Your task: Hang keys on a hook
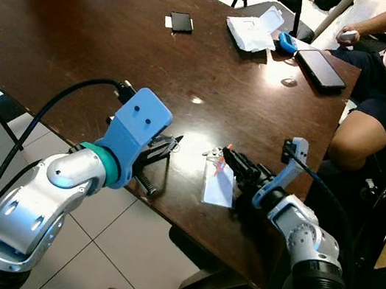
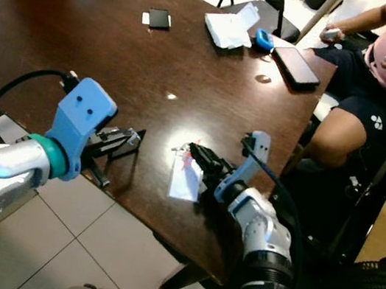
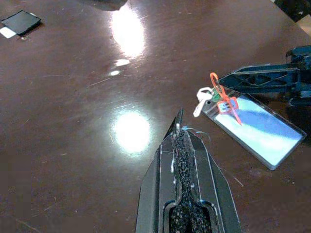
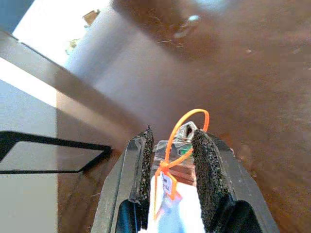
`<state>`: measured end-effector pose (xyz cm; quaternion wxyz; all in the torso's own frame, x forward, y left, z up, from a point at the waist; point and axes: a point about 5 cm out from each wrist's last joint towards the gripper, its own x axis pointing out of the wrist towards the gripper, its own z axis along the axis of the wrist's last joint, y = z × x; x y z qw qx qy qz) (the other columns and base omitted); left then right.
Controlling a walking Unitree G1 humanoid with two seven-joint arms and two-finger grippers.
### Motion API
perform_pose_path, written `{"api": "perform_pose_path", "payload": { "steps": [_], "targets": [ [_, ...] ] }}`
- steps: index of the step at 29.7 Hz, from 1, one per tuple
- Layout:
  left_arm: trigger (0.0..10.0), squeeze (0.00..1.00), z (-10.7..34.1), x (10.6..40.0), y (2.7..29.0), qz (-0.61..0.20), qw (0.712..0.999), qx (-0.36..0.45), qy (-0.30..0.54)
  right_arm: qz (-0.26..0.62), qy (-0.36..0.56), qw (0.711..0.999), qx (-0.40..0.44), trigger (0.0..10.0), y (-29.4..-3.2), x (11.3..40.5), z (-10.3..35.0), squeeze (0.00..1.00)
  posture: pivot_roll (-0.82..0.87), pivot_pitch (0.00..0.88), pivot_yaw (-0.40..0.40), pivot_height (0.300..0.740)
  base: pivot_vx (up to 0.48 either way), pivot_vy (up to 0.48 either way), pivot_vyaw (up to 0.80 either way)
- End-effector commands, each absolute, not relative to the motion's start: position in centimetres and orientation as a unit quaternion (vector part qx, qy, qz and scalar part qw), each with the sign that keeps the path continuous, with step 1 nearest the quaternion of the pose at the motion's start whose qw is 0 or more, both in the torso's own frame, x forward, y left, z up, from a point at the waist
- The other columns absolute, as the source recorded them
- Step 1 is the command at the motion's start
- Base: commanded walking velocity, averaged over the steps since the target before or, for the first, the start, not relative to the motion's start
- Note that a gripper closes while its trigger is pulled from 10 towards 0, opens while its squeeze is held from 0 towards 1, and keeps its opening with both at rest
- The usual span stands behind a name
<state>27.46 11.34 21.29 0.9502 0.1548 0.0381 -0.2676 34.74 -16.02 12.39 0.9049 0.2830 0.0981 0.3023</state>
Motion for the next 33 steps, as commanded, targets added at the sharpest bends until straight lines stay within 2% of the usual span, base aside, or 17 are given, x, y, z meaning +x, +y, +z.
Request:
{"api": "perform_pose_path", "payload": {
  "steps": [1, 5, 14, 21, 24, 33],
  "targets": [
    [10.0, 0.00, 21.1, 27.2, 11.4, -0.268, 0.950, 0.155, 0.043, 0.307, 0.106, 0.900, 0.289, 10.0, -16.1, 34.3, 12.0, 0.00, 0.13, 0.111, 0.066, 0.740, 0.000, 0.000, 0.00],
    [10.0, 0.00, 21.0, 27.2, 11.4, -0.269, 0.950, 0.155, 0.043, 0.316, 0.098, 0.880, 0.342, 10.0, -16.0, 33.8, 13.0, 0.00, 0.13, 0.113, 0.068, 0.740, 0.000, 0.000, 0.00],
    [10.0, 0.00, 21.0, 27.2, 11.5, -0.270, 0.949, 0.156, 0.045, 0.299, 0.103, 0.859, 0.403, 10.0, -15.3, 33.6, 13.6, 0.00, 0.13, 0.119, 0.066, 0.740, 0.000, 0.000, 0.00],
    [10.0, 0.00, 20.9, 27.2, 11.6, -0.268, 0.949, 0.156, 0.046, 0.284, 0.116, 0.863, 0.401, 10.0, -15.6, 33.2, 13.3, 0.00, 0.13, 0.122, 0.063, 0.740, 0.000, 0.000, 0.00],
    [10.0, 0.00, 20.9, 27.2, 11.5, -0.270, 0.949, 0.155, 0.047, 0.243, 0.121, 0.869, 0.414, 10.0, -16.6, 33.1, 12.9, 0.00, 0.12, 0.126, 0.064, 0.740, 0.000, 0.000, 0.00],
    [10.0, 0.00, 20.9, 27.2, 11.4, -0.270, 0.949, 0.155, 0.047, 0.222, 0.124, 0.869, 0.425, 10.0, -16.6, 33.7, 13.0, 0.00, 0.13, 0.128, 0.067, 0.740, 0.000, 0.000, 0.00]
  ]
}}
